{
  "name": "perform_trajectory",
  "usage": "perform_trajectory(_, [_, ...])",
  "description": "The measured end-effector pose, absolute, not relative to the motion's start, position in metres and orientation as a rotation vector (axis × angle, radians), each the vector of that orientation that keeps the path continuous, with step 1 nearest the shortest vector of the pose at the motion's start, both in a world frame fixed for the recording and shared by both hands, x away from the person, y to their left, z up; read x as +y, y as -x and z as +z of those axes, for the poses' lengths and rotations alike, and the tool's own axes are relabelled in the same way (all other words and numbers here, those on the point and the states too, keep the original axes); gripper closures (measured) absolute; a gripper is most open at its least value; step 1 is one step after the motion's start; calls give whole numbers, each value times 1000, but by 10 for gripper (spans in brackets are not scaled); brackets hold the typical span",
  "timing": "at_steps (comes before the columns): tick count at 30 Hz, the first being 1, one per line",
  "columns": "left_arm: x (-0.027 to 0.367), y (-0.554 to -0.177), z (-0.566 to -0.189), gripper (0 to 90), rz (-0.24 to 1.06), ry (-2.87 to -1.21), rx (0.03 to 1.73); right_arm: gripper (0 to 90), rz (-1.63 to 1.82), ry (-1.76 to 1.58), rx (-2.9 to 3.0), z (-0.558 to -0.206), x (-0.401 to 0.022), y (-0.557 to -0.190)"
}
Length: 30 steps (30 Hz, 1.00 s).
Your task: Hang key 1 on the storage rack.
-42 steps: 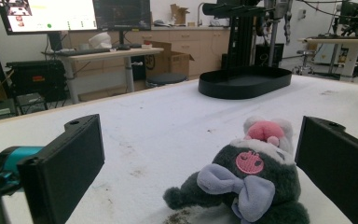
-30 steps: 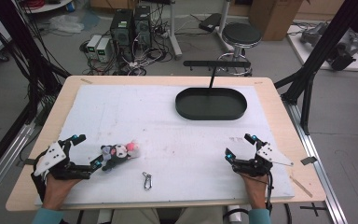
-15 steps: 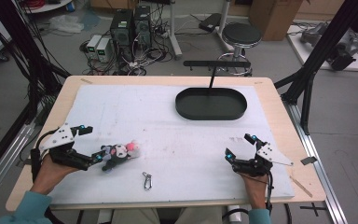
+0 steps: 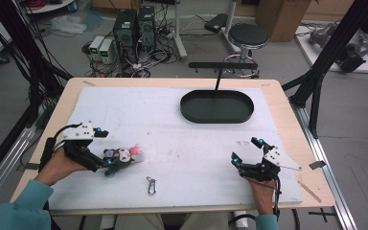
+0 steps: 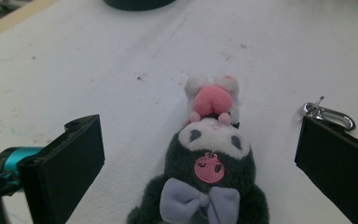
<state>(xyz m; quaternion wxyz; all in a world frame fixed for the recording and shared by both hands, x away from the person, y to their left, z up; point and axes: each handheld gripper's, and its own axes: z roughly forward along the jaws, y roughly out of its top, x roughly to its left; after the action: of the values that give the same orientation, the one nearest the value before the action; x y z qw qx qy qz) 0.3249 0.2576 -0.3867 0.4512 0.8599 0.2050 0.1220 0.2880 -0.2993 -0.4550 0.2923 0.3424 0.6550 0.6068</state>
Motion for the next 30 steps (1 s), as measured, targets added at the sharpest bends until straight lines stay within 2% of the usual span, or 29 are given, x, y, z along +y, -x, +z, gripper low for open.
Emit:
perform_trajectory(16, [230, -336, -399, 17, 251, -2341, 483, 23, 1617, -904, 1745, -455, -299, -288])
perform_trajectory(30, [221, -338, -411, 17, 222, -2429, 492, 23, 1616, -899, 1744, -455, -299, -289])
